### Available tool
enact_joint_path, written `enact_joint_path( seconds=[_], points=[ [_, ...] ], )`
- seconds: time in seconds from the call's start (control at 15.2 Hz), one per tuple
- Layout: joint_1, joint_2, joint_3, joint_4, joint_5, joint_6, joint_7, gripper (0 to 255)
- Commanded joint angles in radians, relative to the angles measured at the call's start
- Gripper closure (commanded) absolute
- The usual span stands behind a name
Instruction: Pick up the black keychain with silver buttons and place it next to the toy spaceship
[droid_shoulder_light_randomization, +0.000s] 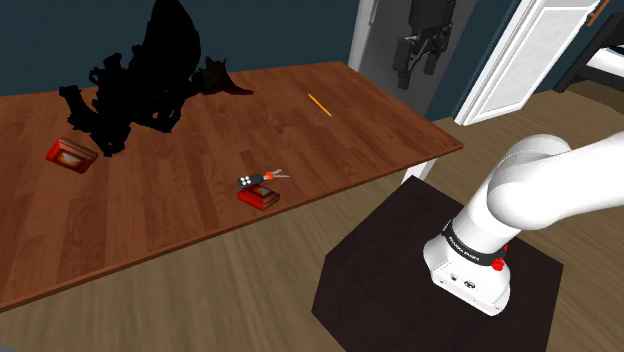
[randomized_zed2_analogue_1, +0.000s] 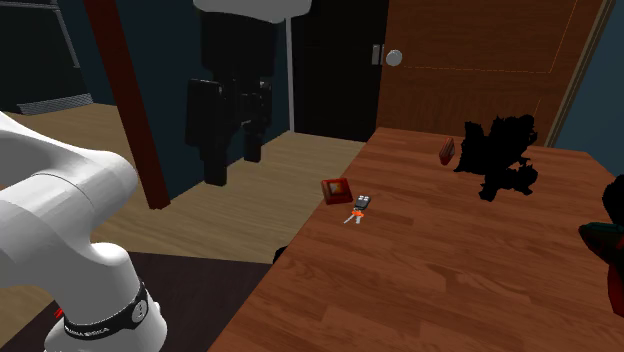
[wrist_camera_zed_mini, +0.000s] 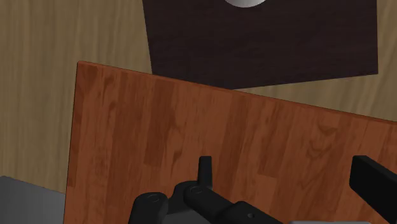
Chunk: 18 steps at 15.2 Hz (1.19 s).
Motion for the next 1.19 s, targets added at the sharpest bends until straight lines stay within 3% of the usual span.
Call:
enact_joint_path(
  seconds=[0.0,1.12],
  points=[
    [0.000,0.000,0.000,0.000,0.000,0.000,0.000,0],
    [0.210,0.393,0.043,-0.036,0.057,0.558,-0.315,0]
  ],
)
